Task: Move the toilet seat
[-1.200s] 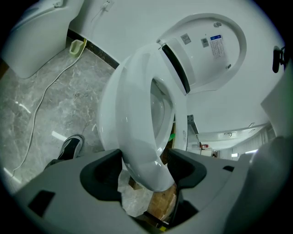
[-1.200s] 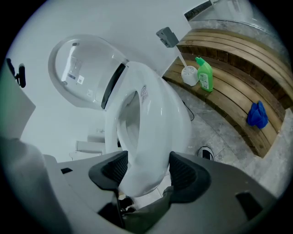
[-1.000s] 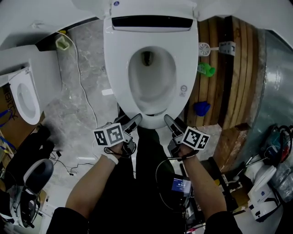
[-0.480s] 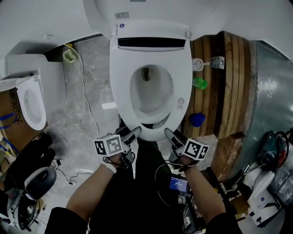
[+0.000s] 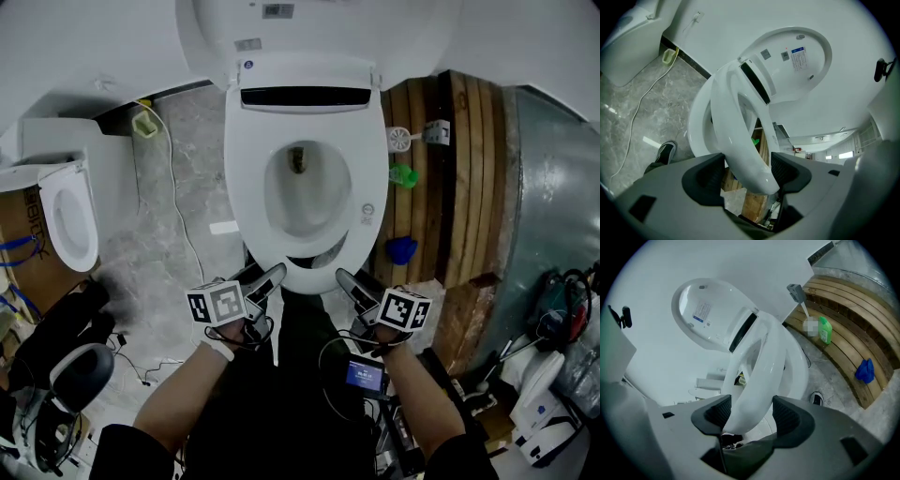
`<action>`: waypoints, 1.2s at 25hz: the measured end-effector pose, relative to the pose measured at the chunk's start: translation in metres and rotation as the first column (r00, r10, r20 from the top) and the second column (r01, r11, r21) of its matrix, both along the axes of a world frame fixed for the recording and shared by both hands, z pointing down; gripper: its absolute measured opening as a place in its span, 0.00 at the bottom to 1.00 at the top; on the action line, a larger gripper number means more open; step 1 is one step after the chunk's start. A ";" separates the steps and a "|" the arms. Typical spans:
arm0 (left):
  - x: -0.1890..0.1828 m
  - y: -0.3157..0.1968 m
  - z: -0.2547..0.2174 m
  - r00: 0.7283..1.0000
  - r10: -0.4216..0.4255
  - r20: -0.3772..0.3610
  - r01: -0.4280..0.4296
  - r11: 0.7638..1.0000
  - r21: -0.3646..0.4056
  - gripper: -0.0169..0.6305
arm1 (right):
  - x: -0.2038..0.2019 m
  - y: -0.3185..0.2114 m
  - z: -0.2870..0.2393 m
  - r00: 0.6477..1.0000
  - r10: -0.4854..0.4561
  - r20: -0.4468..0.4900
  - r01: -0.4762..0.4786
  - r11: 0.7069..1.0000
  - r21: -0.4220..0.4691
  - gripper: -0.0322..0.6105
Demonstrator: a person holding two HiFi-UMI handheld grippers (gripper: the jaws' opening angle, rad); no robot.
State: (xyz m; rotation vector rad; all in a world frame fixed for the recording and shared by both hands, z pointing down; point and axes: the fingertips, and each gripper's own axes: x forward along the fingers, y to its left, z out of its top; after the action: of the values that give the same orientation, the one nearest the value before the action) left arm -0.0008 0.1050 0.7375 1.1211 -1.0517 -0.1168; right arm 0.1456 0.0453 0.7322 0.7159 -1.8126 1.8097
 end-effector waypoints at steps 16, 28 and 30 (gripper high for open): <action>-0.017 -0.025 -0.077 0.996 -0.093 -0.003 0.093 0.989 0.115 0.48 | -0.010 -0.020 -0.079 0.993 -0.042 0.114 0.034 0.997 0.071 0.51; -0.028 -0.049 -0.132 0.990 -0.142 -0.017 0.142 0.968 0.208 0.49 | -0.019 -0.049 -0.136 0.983 -0.019 0.181 0.001 0.995 0.098 0.51; -0.031 -0.053 -0.141 0.989 -0.147 -0.016 0.147 0.961 0.235 0.50 | -0.021 -0.054 -0.145 0.981 -0.024 0.191 0.002 0.993 0.115 0.51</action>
State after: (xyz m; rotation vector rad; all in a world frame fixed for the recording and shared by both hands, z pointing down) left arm -0.0317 0.0520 0.5965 1.2549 -1.1434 -0.3678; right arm 0.1243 -0.0084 0.5869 0.5855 -2.0541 1.8328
